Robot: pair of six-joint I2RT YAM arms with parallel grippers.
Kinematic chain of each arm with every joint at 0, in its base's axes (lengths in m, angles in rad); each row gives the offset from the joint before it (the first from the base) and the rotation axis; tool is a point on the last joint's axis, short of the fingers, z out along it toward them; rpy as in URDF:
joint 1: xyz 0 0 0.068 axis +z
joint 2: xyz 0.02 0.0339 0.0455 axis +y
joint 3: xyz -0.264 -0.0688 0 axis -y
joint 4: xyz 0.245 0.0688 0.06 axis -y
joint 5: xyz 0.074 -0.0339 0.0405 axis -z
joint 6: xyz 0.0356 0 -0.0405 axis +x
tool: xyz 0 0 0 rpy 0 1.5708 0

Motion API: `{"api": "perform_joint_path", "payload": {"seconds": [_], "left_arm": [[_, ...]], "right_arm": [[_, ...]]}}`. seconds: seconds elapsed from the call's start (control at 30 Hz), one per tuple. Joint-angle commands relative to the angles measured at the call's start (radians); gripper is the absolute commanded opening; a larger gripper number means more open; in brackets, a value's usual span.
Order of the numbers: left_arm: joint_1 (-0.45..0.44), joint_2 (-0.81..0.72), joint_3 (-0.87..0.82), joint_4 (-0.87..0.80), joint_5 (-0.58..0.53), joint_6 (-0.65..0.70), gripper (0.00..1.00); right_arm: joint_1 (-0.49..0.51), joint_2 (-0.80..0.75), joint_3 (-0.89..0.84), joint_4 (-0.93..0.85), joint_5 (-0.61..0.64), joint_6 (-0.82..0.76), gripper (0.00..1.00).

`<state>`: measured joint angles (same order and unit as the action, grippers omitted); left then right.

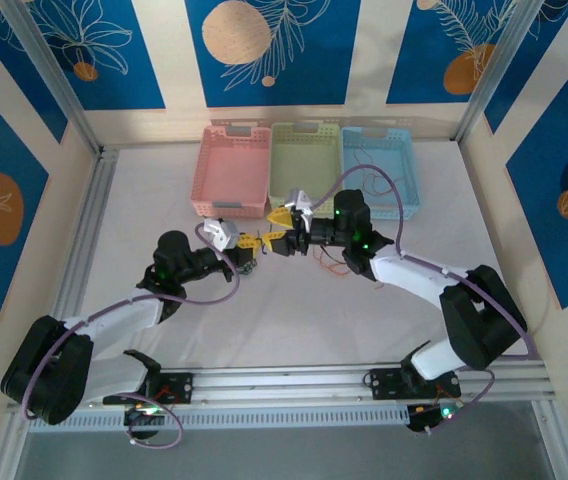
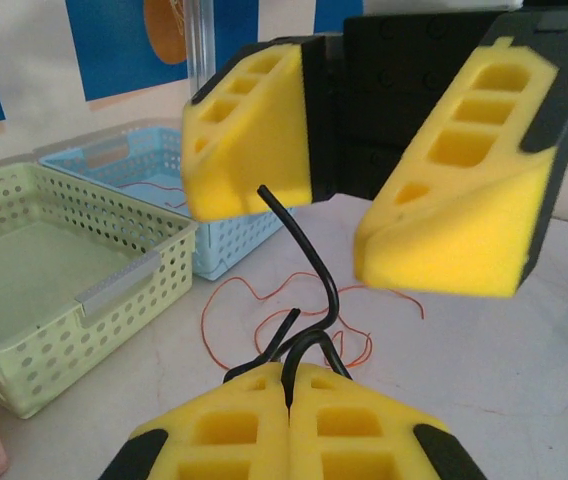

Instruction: Untangle the cables

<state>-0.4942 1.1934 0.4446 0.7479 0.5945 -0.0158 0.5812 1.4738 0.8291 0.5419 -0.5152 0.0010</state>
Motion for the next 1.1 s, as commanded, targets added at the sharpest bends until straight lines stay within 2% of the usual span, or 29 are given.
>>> {"api": "perform_joint_path", "payload": {"seconds": [0.0,0.1,0.23,0.3,0.33,0.37,0.4,0.47,0.57,0.63,0.73,0.8,0.9,1.07], "left_arm": [[-0.009,-0.008,-0.014,0.034,0.031,0.018,0.0],[-0.009,-0.006,-0.014,0.033,0.03,0.016,0.0],[-0.009,-0.005,-0.014,0.034,0.031,0.015,0.0],[-0.008,-0.008,-0.013,0.029,0.028,0.007,0.01],[-0.009,-0.013,-0.01,0.016,0.024,0.005,0.2],[-0.008,-0.02,-0.005,-0.006,0.01,-0.003,0.49],[-0.008,-0.028,0.0,-0.026,-0.007,-0.015,0.66],[-0.007,-0.067,0.014,-0.092,-0.058,-0.023,0.82],[-0.002,-0.172,0.005,-0.157,-0.174,-0.036,0.99],[0.002,-0.247,-0.015,-0.172,-0.241,-0.05,1.0],[0.004,-0.324,-0.016,-0.222,-0.313,-0.067,1.0],[0.003,-0.325,0.029,-0.315,-0.296,-0.072,1.0],[0.003,-0.286,0.066,-0.355,-0.269,-0.085,1.0],[0.001,-0.195,0.098,-0.373,-0.159,-0.091,0.97]], "right_arm": [[0.012,0.019,0.045,-0.064,0.011,-0.001,0.51],[0.011,0.018,0.043,-0.066,0.001,-0.005,0.36],[0.007,0.007,0.042,-0.066,-0.017,-0.008,0.02],[0.003,-0.013,0.032,-0.061,-0.021,-0.022,0.0],[0.002,-0.025,0.024,-0.058,-0.035,-0.041,0.0],[0.0,-0.042,0.015,-0.059,-0.058,-0.075,0.0],[-0.002,-0.056,0.007,-0.071,-0.078,-0.118,0.0],[-0.008,-0.097,-0.012,-0.106,-0.116,-0.226,0.0],[-0.027,-0.14,-0.048,-0.126,-0.119,-0.36,0.0],[-0.029,-0.166,-0.074,-0.143,-0.094,-0.45,0.0],[-0.041,-0.195,-0.122,-0.108,-0.126,-0.547,0.0],[-0.041,-0.208,-0.152,-0.098,-0.163,-0.635,0.0],[-0.044,-0.211,-0.166,-0.063,-0.166,-0.625,0.0],[-0.044,-0.211,-0.178,-0.02,-0.151,-0.588,0.0]]}}
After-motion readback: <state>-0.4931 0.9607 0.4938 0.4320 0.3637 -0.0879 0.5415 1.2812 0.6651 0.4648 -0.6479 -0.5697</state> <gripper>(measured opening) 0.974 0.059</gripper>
